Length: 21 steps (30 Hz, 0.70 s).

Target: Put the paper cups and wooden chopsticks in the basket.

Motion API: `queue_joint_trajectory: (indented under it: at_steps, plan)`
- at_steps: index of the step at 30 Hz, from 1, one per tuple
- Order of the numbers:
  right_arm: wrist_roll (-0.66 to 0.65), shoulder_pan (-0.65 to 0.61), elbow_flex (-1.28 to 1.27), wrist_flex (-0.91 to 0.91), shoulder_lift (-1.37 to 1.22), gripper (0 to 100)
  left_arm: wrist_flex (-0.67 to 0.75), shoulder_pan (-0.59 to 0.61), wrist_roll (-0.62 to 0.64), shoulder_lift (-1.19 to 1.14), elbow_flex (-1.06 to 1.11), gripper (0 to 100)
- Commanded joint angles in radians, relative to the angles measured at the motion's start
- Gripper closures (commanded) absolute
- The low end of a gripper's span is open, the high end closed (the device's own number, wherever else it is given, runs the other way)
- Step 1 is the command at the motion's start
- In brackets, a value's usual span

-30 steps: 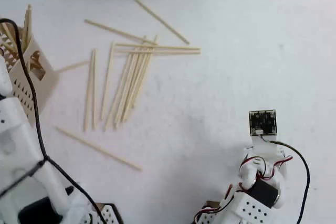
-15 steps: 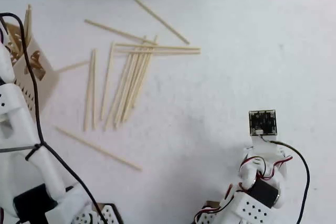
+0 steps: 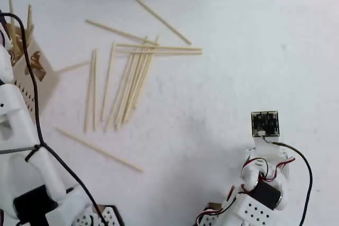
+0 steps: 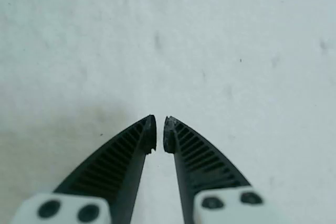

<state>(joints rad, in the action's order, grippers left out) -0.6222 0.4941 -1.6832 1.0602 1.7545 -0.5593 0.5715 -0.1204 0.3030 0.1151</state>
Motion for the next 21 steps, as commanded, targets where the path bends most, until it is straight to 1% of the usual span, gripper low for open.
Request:
queue_joint_trajectory:
  at_steps: [1, 3, 4, 8, 10, 12, 13, 14, 17, 19, 21]
  plan:
    - [0.002, 0.012, -0.009, -0.002, 0.001, 95.4, -0.275, -0.064, 0.044, 0.097, -0.115, 91]
    - [0.002, 0.012, -0.009, -0.002, 0.001, 95.4, -0.428, -0.131, 0.041, 0.177, -0.149, 91]
    - [0.002, 0.012, -0.009, -0.002, 0.001, 95.4, -0.497, -0.177, 0.017, 0.216, -0.158, 91]
    - [0.002, 0.012, -0.009, -0.002, 0.001, 95.4, -0.760, -0.404, -0.120, 0.338, -0.155, 91]
    - [0.002, 0.012, -0.009, -0.002, 0.001, 95.4, -0.867, -0.496, -0.181, 0.335, -0.124, 91]
    - [0.002, 0.012, -0.009, -0.002, 0.001, 95.4, -0.962, -0.578, -0.276, 0.306, -0.077, 91]
    - [0.002, 0.012, -0.009, -0.002, 0.001, 95.4, -1.000, -0.610, -0.333, 0.283, -0.048, 91]
    - [0.002, 0.012, -0.009, -0.002, 0.001, 95.4, -1.039, -0.638, -0.417, 0.255, -0.018, 91]
    - [0.002, 0.012, -0.009, -0.002, 0.001, 95.4, -1.122, -0.685, -0.738, 0.176, 0.094, 91]
    - [0.002, 0.012, -0.009, -0.002, 0.001, 95.4, -1.115, -0.674, -0.913, 0.136, 0.189, 91]
    - [0.002, 0.012, -0.009, -0.002, 0.001, 95.4, -1.045, -0.644, -1.051, 0.113, 0.292, 91]
